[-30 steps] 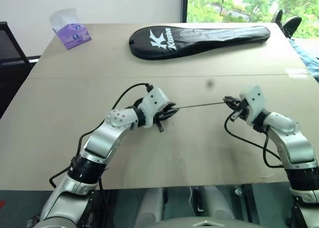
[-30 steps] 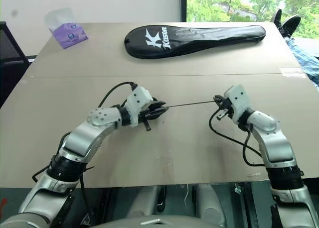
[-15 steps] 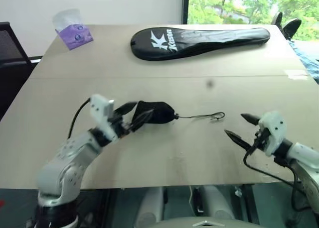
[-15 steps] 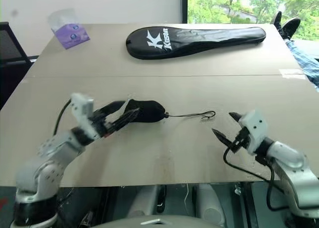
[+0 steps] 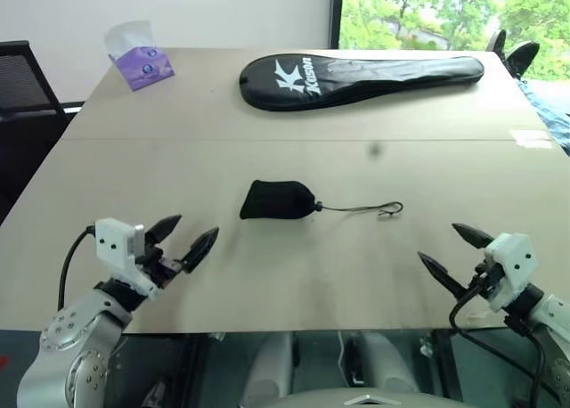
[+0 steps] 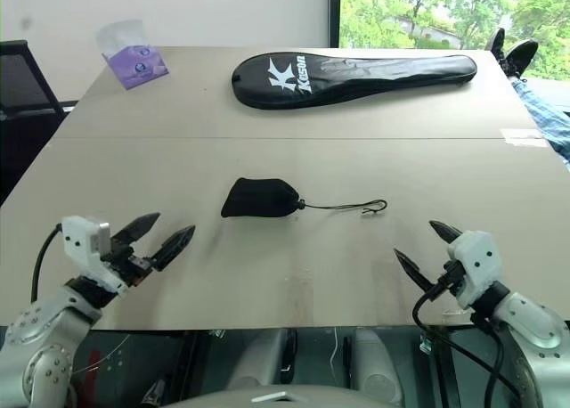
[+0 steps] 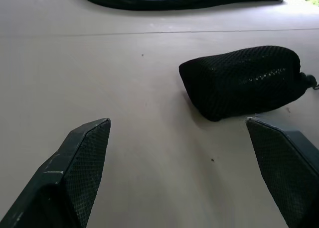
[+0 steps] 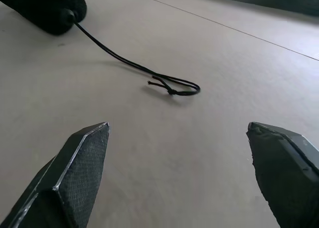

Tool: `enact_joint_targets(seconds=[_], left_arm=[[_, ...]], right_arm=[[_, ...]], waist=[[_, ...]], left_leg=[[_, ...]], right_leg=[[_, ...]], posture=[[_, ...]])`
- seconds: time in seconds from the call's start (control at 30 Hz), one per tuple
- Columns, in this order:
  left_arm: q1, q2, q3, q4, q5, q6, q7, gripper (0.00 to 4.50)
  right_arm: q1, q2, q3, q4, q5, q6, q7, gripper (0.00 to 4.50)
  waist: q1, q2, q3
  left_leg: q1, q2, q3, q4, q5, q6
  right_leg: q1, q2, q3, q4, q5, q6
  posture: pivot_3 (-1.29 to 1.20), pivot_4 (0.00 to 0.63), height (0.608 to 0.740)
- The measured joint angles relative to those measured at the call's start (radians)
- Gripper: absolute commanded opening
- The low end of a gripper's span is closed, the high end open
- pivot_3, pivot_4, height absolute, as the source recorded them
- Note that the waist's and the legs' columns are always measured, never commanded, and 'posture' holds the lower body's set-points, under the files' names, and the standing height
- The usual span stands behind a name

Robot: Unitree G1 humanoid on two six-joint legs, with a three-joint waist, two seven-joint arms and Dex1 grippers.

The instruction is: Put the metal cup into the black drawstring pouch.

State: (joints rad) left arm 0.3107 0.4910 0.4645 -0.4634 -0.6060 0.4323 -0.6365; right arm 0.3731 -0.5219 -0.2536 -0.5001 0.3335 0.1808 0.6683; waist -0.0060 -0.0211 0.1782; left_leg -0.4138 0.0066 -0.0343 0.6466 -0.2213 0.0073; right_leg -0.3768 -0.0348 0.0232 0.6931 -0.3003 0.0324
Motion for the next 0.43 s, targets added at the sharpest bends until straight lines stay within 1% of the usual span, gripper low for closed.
enact_joint_targets(seconds=[0.1,0.23,0.33,0.43], left_arm=[[0.022,0.000,-0.003,0.000,-0.003,-0.004,-0.007,4.50],[0.034,0.000,-0.011,0.000,-0.004,-0.005,-0.017,4.50],[0.035,0.000,-0.030,0.001,-0.004,-0.005,-0.021,4.50],[0.024,0.000,-0.038,0.001,-0.005,-0.005,-0.019,4.50]], right_arm=[[-0.012,-0.018,-0.001,0.054,-0.009,-0.034,0.017,4.50],[-0.067,-0.048,-0.011,0.128,-0.010,-0.063,0.040,4.50],[-0.113,-0.059,-0.012,0.159,-0.010,-0.074,0.050,4.50],[-0.126,-0.068,-0.012,0.168,-0.006,-0.076,0.068,4.50]], waist=[[-0.001,0.000,0.000],[-0.003,0.000,0.000],[-0.003,0.000,0.000],[-0.002,0.000,0.000]], left_leg=[[0.000,0.000,0.000,0.000,0.000,0.000],[0.000,0.000,0.000,0.000,0.000,0.000],[0.000,0.000,0.000,0.000,0.000,0.000],[0.000,0.000,0.000,0.000,0.000,0.000]], right_leg=[[0.000,0.000,0.000,0.000,0.000,0.000],[0.000,0.000,0.000,0.000,0.000,0.000],[0.000,0.000,0.000,0.000,0.000,0.000],[0.000,0.000,-0.001,0.000,0.000,0.000]], posture=[[0.00,0.150,0.740],[0.00,0.150,0.740],[0.00,0.150,0.740],[0.00,0.150,0.740]])
